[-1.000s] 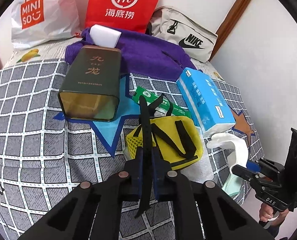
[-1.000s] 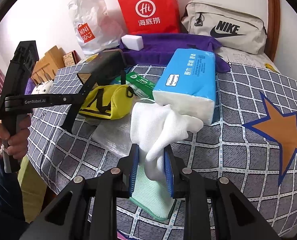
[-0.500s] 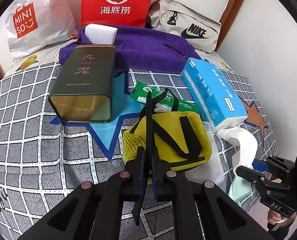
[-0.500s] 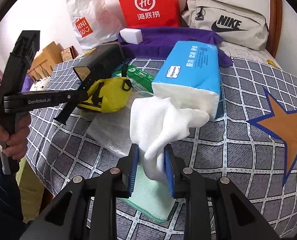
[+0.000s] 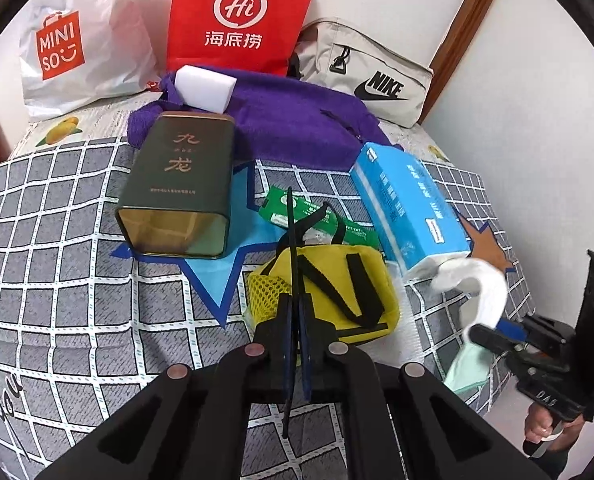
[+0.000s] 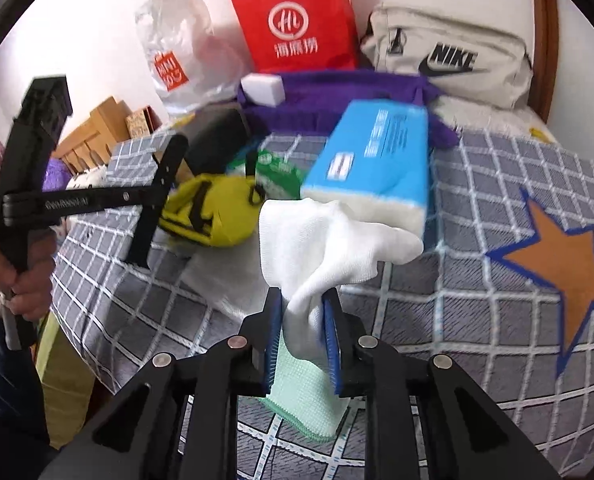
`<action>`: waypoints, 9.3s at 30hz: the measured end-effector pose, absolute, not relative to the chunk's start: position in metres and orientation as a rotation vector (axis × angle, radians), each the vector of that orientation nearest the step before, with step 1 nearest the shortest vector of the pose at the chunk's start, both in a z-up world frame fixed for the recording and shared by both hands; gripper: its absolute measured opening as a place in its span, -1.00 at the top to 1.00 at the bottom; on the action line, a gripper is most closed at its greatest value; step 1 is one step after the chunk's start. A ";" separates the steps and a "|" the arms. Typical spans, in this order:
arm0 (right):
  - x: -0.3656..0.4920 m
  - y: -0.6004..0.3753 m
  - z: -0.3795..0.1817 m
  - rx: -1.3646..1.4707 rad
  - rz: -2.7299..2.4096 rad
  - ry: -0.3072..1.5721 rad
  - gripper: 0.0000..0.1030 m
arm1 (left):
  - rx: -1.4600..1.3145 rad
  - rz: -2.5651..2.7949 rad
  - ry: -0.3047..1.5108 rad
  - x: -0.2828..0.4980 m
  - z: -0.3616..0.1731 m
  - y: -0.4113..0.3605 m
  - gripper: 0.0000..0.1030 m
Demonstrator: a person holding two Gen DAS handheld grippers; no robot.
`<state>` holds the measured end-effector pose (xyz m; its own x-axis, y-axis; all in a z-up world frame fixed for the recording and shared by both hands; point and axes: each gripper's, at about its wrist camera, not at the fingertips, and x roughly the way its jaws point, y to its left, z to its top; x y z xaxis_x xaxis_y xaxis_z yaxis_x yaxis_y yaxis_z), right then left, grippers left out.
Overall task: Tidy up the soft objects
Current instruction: 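Carry the white glove with the right tool toward the purple towel, then lower the white glove onto the purple towel and open the right tool, then move the right tool down onto the clear mesh bag and close it, then carry the mesh bag with the right tool while the left tool carries the yellow pouch toward the towel, then lower the mesh bag onto the towel with the right tool while the left tool releases the yellow pouch there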
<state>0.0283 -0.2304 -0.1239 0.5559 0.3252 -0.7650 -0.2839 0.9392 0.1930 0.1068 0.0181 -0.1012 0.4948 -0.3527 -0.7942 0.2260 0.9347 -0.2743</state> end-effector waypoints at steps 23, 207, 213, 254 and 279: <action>0.085 -0.230 -0.034 -0.022 0.311 0.742 0.60 | -0.161 -0.287 0.899 0.143 -0.039 0.037 0.92; 0.079 -0.122 -0.169 -0.117 0.247 1.029 0.05 | -0.306 -0.312 1.016 0.108 -0.119 0.092 0.50; 0.070 -0.134 -0.160 -0.095 0.303 1.007 0.83 | -0.312 -0.306 1.015 0.107 -0.117 0.090 0.50; 0.131 -0.197 -0.048 -0.031 0.318 0.812 0.89 | -0.252 -0.280 0.885 0.172 -0.036 0.068 0.51; 0.261 -0.184 -0.053 -0.054 0.349 0.832 0.89 | -0.200 -0.209 0.931 0.297 -0.041 0.057 0.51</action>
<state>0.2611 -0.1842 -0.0525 0.6199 0.2820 -0.7322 -0.3242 0.9419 0.0883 0.2974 0.0566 -0.0411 0.5798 -0.2632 -0.7711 0.0913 0.9614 -0.2595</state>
